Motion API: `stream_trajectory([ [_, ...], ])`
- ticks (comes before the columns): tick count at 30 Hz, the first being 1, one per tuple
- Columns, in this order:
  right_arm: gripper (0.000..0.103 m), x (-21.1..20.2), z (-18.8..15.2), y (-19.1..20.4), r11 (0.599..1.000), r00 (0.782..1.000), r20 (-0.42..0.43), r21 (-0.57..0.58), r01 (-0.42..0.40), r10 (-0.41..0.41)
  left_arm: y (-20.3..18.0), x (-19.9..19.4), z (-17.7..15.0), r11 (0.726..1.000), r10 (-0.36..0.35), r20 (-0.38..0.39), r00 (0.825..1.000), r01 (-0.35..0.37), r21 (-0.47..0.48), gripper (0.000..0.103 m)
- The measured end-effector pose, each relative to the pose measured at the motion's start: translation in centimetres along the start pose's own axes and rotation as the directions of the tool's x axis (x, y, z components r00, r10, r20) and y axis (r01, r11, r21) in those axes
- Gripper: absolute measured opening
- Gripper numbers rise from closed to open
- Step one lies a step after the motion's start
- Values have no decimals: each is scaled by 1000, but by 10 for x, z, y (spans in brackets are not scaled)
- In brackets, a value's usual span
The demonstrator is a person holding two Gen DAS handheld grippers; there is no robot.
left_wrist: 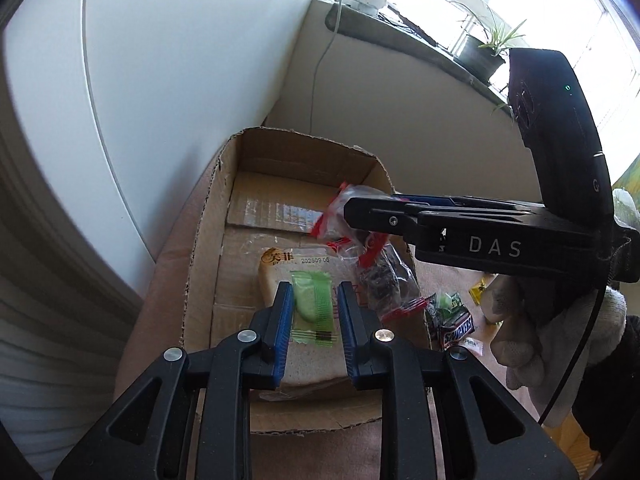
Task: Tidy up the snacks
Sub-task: 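Carry both snacks into the box and open both grippers, then withdraw both grippers from the box back over the table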
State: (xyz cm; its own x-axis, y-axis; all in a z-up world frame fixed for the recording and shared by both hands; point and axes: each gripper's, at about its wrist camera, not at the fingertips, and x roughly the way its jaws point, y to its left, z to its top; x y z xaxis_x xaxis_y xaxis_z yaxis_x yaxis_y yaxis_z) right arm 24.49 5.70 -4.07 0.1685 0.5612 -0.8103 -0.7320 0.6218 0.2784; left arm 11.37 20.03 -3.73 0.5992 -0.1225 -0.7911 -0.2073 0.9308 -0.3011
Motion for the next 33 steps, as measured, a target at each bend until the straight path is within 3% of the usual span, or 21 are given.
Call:
stream_trajectory([
  [2, 70, -9, 1, 0, 1000, 1000, 9, 14, 16, -16, -3, -7, 3, 1000, 7, -17, 1000, -7, 0, 33],
  [5, 70, -33, 1, -4, 998, 999, 14, 51, 29, -30, -14, -22, 10, 1000, -1, -24, 1000, 2, 18, 34],
  [11, 70, -123, -30, -32, 985, 991, 77, 142, 93, -105, -72, -47, 22, 994, -40, -5, 999, 40, 97, 34],
  [14, 70, -174, -56, -52, 968, 978, 105, 191, 159, -182, -113, -49, 20, 988, -55, -4, 998, 55, 145, 34],
  [20, 70, -250, -118, -96, 908, 935, 94, 293, 301, -341, -185, -28, 3, 973, -95, -78, 992, 109, 204, 34],
  [23, 70, -271, -151, -118, 875, 926, 71, 361, 322, -370, -207, -11, -8, 971, -92, -137, 986, 119, 208, 34],
  [27, 70, -285, -184, -138, 831, 899, 35, 397, 389, -437, -233, 10, -30, 960, -38, -229, 973, 99, 263, 34],
  [30, 70, -291, -204, -148, 813, 896, 19, 428, 394, -443, -250, 26, -42, 948, -4, -288, 958, 95, 302, 34],
  [33, 70, -295, -223, -153, 802, 895, 8, 447, 396, -446, -260, 32, -45, 960, -4, -315, 949, 93, 266, 34],
])
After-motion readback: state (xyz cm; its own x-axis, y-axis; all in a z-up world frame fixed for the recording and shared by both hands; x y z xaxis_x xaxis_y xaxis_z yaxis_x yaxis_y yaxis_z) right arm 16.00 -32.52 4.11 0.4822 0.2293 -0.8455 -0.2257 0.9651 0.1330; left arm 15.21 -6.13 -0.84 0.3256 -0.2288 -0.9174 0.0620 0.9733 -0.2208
